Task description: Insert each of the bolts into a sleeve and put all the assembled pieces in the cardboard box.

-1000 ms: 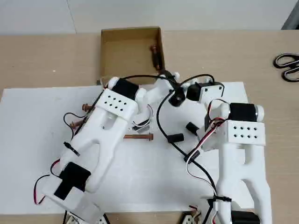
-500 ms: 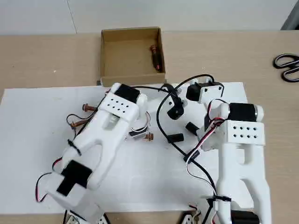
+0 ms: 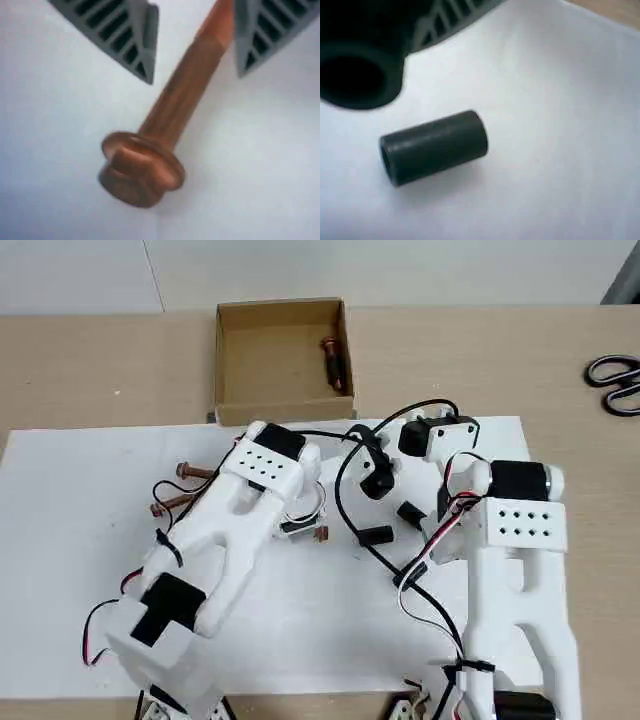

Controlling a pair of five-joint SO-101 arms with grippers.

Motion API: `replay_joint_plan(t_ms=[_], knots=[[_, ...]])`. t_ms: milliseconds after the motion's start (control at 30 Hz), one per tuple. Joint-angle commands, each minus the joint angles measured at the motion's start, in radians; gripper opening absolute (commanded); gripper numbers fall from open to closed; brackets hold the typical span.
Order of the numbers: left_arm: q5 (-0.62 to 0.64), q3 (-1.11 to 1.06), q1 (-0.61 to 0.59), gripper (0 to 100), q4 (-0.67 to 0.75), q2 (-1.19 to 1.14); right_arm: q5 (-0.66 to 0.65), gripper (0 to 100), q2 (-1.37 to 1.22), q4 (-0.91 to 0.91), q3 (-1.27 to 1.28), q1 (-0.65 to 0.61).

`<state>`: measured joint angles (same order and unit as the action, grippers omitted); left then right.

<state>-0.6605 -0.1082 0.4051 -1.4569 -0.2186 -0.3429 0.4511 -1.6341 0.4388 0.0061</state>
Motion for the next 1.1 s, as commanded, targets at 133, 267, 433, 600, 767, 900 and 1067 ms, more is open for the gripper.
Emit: replay_joint_plan(t_ms=[133,267,433,600,767,900,1067], knots=[[-0.005,0.004,0.020,10,0.018,-0.006,0.009,0.5,0.033,-0.004,-0.018,0.007],[-0.005,0.005,0.023,10,0.038,-0.069,0.009,0.5,0.033,-0.004,-0.018,0.007],[-0.005,0.012,0.021,10,0.066,-0.121,0.009,0.5,0.033,-0.004,-0.018,0.007],[-0.005,0.010,0.023,10,0.089,-0.147,0.009,0.5,0.033,-0.004,-0.018,0.007],[-0.005,0.012,0.023,5,0.089,-0.141,0.009,0.5,0.033,-0.004,-0.018,0.007],[-0.005,0.012,0.023,1,0.083,-0.140,0.009,0.5,0.033,-0.004,-0.018,0.004],[-0.005,0.012,0.023,1,0.081,-0.138,0.009,0.5,0.033,-0.004,-0.018,0.005]])
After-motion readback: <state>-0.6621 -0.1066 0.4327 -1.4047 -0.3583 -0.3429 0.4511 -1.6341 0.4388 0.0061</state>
